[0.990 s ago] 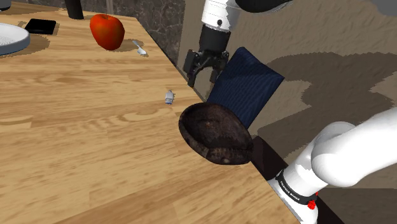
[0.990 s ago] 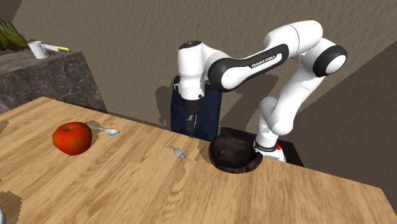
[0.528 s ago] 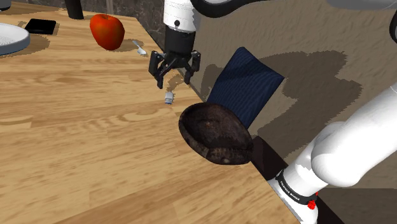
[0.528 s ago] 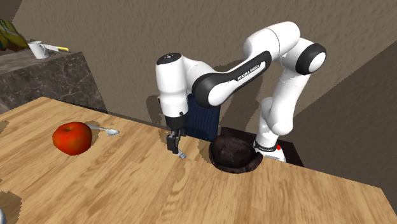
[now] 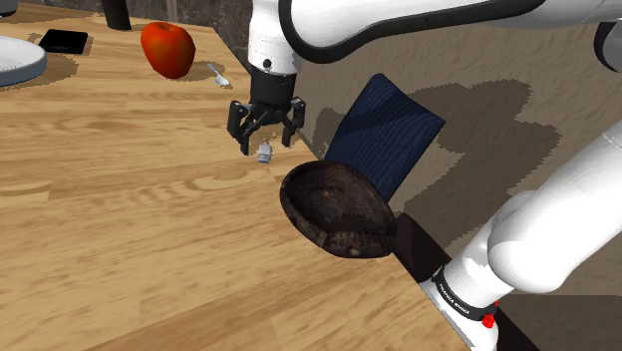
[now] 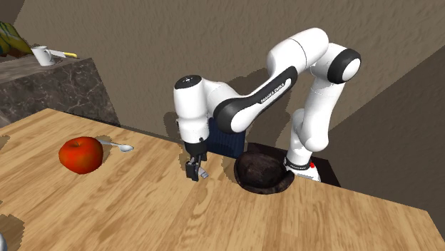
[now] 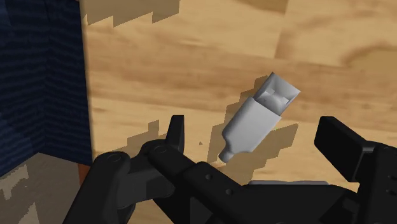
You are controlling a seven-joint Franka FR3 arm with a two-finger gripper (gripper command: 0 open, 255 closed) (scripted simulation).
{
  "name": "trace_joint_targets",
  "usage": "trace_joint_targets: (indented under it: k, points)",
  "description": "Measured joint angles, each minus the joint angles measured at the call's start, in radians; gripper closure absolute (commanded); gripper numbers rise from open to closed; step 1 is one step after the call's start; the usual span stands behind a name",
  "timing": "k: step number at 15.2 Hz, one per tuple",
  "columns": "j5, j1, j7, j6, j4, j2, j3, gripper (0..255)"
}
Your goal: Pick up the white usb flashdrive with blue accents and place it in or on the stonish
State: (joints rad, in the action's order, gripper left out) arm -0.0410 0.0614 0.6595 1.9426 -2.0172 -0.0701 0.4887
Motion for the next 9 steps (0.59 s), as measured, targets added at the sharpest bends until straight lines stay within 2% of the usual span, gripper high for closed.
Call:
trace_joint_targets:
  k: [6,7,9]
  points:
    - [-0.001,0.000,0.000,0.009,-0.010,-0.001,0.000,0]
    - [-0.001,0.000,0.000,0.009,-0.010,-0.001,0.000,255]
    - [-0.001,0.000,0.000,0.009,-0.004,-0.006,0.000,255]
